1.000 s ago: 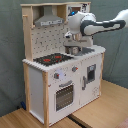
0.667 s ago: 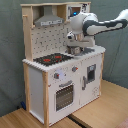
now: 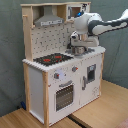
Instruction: Play with the kitchen
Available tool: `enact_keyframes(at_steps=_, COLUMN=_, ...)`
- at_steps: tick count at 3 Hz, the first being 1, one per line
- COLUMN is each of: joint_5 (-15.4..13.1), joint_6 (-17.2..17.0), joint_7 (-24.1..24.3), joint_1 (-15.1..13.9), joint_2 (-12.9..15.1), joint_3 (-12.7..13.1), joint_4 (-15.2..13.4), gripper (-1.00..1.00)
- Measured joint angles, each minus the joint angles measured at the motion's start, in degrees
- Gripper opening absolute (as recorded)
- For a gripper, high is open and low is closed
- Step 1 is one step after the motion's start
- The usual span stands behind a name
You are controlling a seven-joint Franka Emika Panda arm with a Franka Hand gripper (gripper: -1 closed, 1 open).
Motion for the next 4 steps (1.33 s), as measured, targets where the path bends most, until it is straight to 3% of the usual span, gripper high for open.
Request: enact_keyframes(at_steps=4, joint_5=-13.59, joint_6=-0.54, joint_7=10.73, joint_1=-0.04, joint_2=17.23, joint_3=1.65, joint_4=-10.86, gripper=-1.00)
